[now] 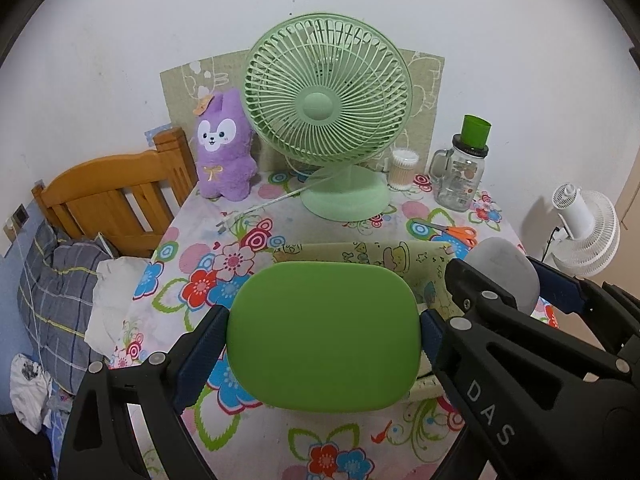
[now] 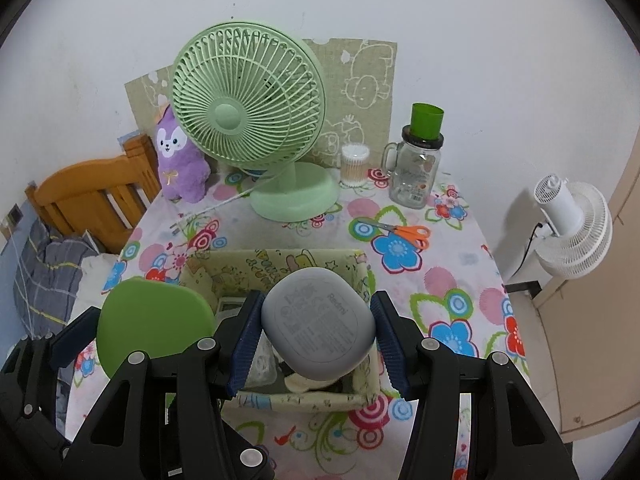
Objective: Organize rigid objects
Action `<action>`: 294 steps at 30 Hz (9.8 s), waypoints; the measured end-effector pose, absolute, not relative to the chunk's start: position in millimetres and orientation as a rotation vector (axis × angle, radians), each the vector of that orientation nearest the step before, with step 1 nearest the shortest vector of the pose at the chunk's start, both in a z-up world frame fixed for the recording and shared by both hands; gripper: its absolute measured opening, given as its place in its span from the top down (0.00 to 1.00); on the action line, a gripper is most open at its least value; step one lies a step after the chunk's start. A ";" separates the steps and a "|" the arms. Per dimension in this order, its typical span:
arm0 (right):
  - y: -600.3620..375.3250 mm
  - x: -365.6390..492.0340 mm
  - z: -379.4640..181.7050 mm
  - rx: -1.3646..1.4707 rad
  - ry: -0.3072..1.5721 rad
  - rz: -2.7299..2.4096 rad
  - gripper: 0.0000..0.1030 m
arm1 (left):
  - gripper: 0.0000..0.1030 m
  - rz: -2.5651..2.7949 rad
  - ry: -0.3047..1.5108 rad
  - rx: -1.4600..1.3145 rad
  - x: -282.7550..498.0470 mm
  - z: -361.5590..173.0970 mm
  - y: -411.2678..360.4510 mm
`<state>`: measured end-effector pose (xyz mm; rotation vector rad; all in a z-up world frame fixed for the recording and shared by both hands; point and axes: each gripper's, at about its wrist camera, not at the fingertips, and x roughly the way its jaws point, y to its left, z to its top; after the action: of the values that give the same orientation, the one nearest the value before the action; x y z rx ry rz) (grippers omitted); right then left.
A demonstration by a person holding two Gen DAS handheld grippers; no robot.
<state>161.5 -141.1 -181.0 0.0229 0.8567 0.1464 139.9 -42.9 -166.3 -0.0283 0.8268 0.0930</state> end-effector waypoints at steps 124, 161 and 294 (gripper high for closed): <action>-169.8 203.8 -226.5 0.059 1.011 0.020 0.14 | 0.00 -0.081 1.037 0.045 200.1 -213.1 -69.1; -174.2 98.2 -144.4 0.054 0.899 0.122 0.14 | 0.00 0.026 0.946 0.060 92.1 -137.7 -35.6; -216.3 -4.1 -9.0 0.060 0.658 0.022 0.04 | 0.00 0.084 0.692 -0.029 -9.0 -0.3 -11.7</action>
<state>-4.1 -216.3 -9.0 0.0597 0.6577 0.0216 -9.0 -11.7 -0.3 -0.0294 0.6918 0.0838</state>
